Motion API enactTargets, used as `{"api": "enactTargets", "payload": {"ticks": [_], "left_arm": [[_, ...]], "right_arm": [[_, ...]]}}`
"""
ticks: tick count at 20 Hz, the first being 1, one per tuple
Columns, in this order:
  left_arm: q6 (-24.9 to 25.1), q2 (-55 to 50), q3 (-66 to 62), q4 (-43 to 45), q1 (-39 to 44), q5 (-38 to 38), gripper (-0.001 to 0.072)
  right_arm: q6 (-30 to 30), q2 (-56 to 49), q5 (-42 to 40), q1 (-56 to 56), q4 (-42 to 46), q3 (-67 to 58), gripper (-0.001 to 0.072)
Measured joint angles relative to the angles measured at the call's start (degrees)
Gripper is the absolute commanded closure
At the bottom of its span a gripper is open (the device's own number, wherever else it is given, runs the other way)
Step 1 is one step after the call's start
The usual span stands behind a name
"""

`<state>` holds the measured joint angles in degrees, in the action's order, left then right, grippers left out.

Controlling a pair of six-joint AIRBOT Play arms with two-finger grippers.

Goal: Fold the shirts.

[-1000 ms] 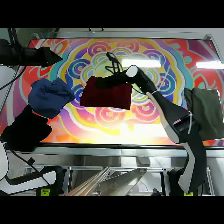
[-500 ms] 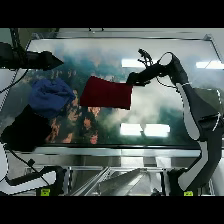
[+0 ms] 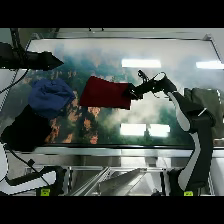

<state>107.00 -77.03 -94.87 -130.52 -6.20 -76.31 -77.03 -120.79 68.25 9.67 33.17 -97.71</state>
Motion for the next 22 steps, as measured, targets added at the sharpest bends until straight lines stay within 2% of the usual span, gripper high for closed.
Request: {"api": "enactTargets", "payload": {"ticks": [1, 2, 6, 10, 16, 22], "left_arm": [[0.04, 0.0, 0.0, 0.0, 0.0, -0.02, 0.069], [0.15, 0.0, 0.0, 0.0, 0.0, -0.04, 0.069], [0.13, 0.0, 0.02, 0.0, 0.0, -0.33, 0.069], [0.13, 0.0, 0.0, 0.0, 0.0, -0.5, 0.0689], [-0.04, 0.0, 0.0, 0.0, 0.0, -1.51, 0.069], [-0.72, 0.0, 0.0, 0.0, 0.0, -2.62, 0.069]], "right_arm": [[1.68, -0.66, -0.33, 0.33, -1.81, 0.09, 0.063], [2.95, -0.98, -0.59, 0.57, -4.15, 0.07, 0.0691], [6.27, 1.7, 0.5, 0.37, -9.75, -1.51, 0.0692], [6.69, 9.64, -1.55, -3.43, -9.92, -4.76, 0.0692], [-3.43, 20.24, -8.07, -17.9, -0.37, -7.34, 0.0693], [-17.59, 30.6, -4.96, -36.22, 8.41, -7.69, 0.0694]]}}
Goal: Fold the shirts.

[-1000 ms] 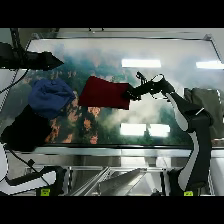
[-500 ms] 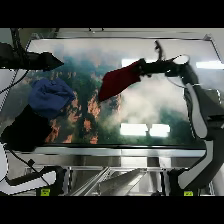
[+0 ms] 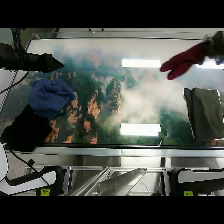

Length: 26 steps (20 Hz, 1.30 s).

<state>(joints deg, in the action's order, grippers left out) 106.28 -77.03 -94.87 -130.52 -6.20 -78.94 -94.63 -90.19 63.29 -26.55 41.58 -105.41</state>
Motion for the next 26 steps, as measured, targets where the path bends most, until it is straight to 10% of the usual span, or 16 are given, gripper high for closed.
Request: {"api": "enactTargets", "payload": {"ticks": [7, 14, 15, 16, 17, 26], "left_arm": [[-0.22, 0.0, 0.0, 0.02, 0.0, -0.68, 0.0689], [-0.24, 0.0, 0.0, 0.04, 0.0, -2.05, 0.069], [-0.24, 0.0, 0.0, 0.04, 0.0, -2.1, 0.069], [-0.24, 0.0, 0.0, 0.04, 0.0, -2.12, 0.0689], [-0.24, 0.0, 0.0, 0.04, 0.0, -2.12, 0.069], [-0.39, 0.0, -0.46, 0.02, -0.07, -2.58, 0.069]], "right_arm": [[-8.98, 10.29, 17.46, -13.31, 23.52, 7.65, 0.0696], [-15.15, 21.79, 16.09, -21.2, 35.89, 36.11, 0.0682], [-15.37, 22.4, 14.8, -21.97, 36.5, 39.5, 0.0511], [-15.56, 22.73, 14.29, -22.53, 37.2, 42.1, 0.0159], [-15.78, 22.84, 14.14, -23.02, 37.88, 44.28, 0.0013], [-12.9, 22.73, 22.71, -24.09, 41.48, 38.36, 0.0065]]}}
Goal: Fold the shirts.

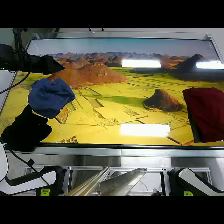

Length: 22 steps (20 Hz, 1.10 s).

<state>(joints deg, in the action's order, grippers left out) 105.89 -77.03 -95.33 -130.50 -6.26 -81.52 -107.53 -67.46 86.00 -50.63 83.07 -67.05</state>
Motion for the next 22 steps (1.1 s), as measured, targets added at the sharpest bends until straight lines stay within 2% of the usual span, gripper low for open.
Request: {"api": "enactTargets", "payload": {"ticks": [1, 2, 3, 6, 10, 14, 18, 22], "left_arm": [[0.02, 0.0, -0.68, 0.0, -0.13, -0.15, 0.069], [0.02, 0.0, -1.66, 0.0, -0.28, -0.48, 0.069], [0.04, 0.0, -3.06, 0.0, -0.48, -0.92, 0.069], [-0.04, 0.13, -6.82, -0.02, -0.87, -3.1, 0.069], [-1.57, 3.58, -2.84, -0.02, -0.76, -4.79, 0.069], [-2.43, 14.14, 16.68, 0.2, 2.27, -2.71, 0.069], [-4.96, 28.5, 44.17, 0.39, 8.11, 3.61, 0.069], [-7.61, 38.93, 62.12, 0.37, 11.8, 8.35, 0.069]], "right_arm": [[0.0, 0.0, 0.79, 0.0, -1.44, -2.95, 0.0275], [0.02, 0.0, 0.74, 0.0, -4.04, -5.62, 0.0531], [0.39, 0.02, 0.57, 0.02, -8.0, -8.04, 0.0688], [4.0, 0.72, -2.4, 1.9, -20.26, -11.72, 0.0695], [10.21, 5.29, -7.67, 11.85, -26.77, -7.04, 0.0694], [16.5, 15.06, -13.73, 27.19, -28.96, 10.21, 0.0692], [20.04, 23.76, -17.64, 40.89, -29.42, 28.85, 0.0691], [21.53, 26.62, -19.17, 47.56, -29.86, 36.72, 0.0692]]}}
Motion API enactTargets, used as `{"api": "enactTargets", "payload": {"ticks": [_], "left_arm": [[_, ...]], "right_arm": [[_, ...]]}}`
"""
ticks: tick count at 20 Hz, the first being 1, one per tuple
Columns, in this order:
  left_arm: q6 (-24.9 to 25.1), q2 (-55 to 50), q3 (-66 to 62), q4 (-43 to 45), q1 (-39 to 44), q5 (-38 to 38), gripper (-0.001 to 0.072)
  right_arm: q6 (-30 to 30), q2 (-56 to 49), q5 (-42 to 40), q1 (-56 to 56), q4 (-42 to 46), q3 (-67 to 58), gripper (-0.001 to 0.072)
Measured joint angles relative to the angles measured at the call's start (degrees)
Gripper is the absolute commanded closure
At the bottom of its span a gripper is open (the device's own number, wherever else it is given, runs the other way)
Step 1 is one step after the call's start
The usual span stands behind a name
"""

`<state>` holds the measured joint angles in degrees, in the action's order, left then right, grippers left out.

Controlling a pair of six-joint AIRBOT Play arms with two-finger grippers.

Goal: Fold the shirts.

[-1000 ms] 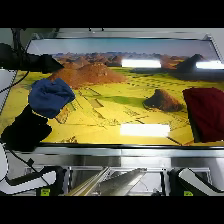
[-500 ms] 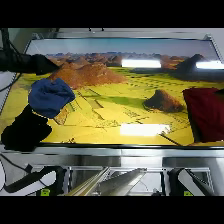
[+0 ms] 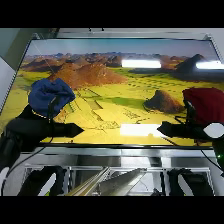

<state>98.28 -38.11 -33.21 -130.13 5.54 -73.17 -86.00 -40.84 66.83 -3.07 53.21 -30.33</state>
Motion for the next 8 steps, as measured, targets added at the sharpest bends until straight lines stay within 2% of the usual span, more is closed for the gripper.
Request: {"api": "enactTargets", "payload": {"ticks": [8], "left_arm": [[-2.36, 8.83, 7.8, 0.02, 1.36, 2.47, 0.069]], "right_arm": [[0.63, 0.92, -0.28, 2.27, -0.46, 2.62, 0.0692]]}}
